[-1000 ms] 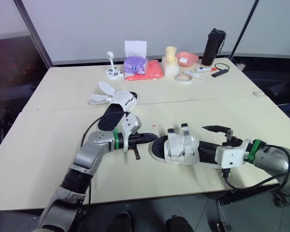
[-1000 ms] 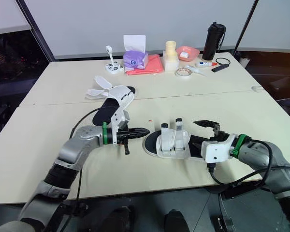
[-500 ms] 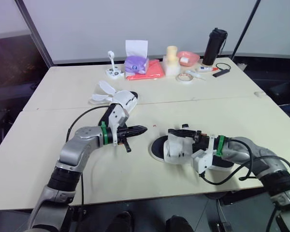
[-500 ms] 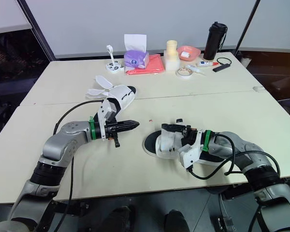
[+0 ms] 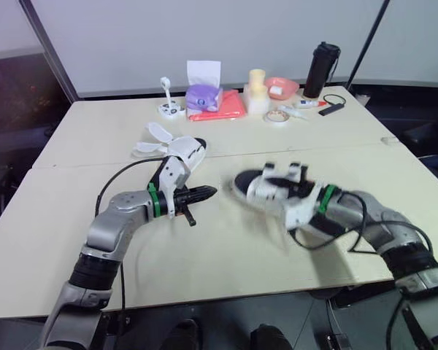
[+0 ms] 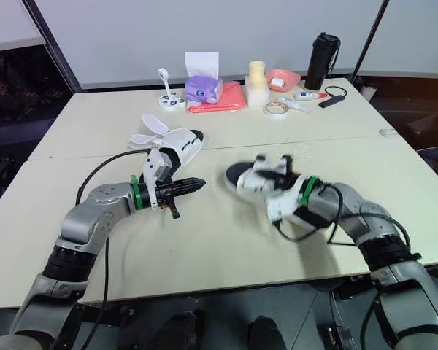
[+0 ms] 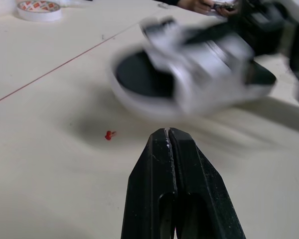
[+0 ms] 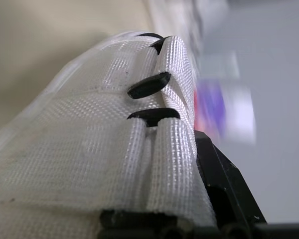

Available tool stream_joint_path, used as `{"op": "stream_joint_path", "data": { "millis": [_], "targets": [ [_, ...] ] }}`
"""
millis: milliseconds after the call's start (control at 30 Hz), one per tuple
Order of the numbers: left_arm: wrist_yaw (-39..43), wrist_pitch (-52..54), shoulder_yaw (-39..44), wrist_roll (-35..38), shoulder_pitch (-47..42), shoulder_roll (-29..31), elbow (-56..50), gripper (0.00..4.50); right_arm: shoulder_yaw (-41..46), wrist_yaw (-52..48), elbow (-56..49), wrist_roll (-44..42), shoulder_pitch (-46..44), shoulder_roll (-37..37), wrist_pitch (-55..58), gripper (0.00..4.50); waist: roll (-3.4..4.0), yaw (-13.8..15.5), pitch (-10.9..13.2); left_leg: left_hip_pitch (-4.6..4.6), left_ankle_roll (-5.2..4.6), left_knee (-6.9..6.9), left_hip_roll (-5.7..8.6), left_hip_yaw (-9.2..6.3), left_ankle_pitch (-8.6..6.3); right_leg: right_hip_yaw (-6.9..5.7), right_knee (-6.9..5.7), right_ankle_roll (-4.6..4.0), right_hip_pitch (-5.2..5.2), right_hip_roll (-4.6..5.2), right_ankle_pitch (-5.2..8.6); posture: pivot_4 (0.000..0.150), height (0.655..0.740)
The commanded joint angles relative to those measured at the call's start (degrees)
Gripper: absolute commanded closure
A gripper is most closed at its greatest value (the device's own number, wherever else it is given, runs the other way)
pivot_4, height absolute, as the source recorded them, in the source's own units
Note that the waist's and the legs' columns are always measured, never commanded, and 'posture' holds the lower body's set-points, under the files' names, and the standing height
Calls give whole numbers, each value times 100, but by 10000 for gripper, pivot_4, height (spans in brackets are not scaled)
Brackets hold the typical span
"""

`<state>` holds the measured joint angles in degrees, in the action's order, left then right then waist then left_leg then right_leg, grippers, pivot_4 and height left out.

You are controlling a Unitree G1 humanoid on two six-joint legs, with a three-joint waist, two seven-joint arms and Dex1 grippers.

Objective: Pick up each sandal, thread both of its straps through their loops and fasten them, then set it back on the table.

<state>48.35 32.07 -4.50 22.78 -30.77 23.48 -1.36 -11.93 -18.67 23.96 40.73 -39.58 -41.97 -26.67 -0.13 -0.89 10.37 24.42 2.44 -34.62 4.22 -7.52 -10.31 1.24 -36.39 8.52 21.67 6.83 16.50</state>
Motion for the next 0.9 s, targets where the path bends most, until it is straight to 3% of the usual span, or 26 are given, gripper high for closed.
{"op": "stream_joint_path", "data": {
  "millis": [33,233,400,600,900],
  "targets": [
    [-169,-160,183,31,-44,-44,-209,45000,269,57,421,95,-706,234,1565,42939,0,-1,0,1,0,3,0,1,0,-1,0,0,2,0,0,1500,7400],
    [-366,-220,203,5,-51,-134,-226,45000,-44,534,2472,138,-1893,922,3190,42939,0,-6,0,2,13,39,0,8,10,1,1,-3,20,0,-1,1500,7400],
    [-455,-299,133,-56,19,-156,-263,45000,-355,1097,3863,92,-2328,1359,3472,42939,0,-57,0,14,47,70,-1,31,31,23,-13,-4,66,1,-1,1500,7400],
    [-547,-276,135,-47,70,-192,-339,45000,-583,1440,4497,-17,-2421,1500,3450,42939,-2,-52,-1,13,49,62,-1,31,34,22,-25,-4,62,0,-1,1500,7400],
    [-613,-253,82,-38,116,-299,-384,45000,-846,889,4265,-169,-2157,1349,3372,1352,-5,-78,-5,-1,37,51,-3,27,29,23,-61,-6,62,-4,0,1500,7400]
  ]
}}
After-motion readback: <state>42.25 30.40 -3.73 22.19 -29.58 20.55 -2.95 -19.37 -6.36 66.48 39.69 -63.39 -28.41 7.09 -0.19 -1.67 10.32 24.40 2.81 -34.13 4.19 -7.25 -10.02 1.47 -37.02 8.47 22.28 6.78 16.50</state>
